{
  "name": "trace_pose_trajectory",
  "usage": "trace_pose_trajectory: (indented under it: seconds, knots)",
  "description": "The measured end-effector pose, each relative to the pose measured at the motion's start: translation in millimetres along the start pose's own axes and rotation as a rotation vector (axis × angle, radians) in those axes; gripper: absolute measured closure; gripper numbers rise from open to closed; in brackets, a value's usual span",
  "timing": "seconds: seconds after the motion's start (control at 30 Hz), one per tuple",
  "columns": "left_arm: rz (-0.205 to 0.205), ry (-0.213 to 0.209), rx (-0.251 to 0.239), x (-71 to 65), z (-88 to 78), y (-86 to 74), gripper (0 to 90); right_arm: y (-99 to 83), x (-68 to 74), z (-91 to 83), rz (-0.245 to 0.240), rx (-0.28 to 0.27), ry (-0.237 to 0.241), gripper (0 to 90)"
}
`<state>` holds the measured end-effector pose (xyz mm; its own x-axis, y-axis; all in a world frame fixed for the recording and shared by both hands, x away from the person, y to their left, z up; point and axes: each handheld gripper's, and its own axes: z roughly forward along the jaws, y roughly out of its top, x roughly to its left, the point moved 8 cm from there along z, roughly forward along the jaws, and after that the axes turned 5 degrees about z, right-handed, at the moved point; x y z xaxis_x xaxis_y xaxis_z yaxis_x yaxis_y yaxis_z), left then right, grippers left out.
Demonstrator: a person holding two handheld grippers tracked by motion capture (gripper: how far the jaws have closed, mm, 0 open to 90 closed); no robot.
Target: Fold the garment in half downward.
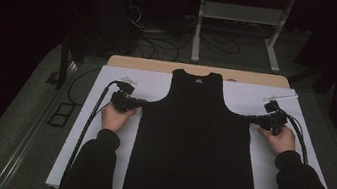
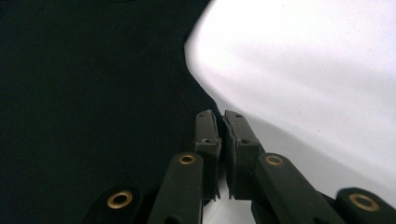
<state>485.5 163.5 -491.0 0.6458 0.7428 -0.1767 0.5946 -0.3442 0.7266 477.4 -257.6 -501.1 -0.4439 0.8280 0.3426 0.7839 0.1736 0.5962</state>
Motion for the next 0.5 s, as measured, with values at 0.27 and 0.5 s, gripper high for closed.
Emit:
trace_pose_trajectory:
  seconds: [0.27,0.5]
  knots:
    - [-0.026,-0.002,-0.043,-2.6,-10.7,1.7,86.7,-2.3,5.0,-6.5,0.006,-0.012,0.017,83.8]
    - [-0.047,-0.014,-0.066,-5.6,-24.1,-6.4,86.7,-1.4,10.6,-14.0,0.013,-0.048,0.033,83.8]
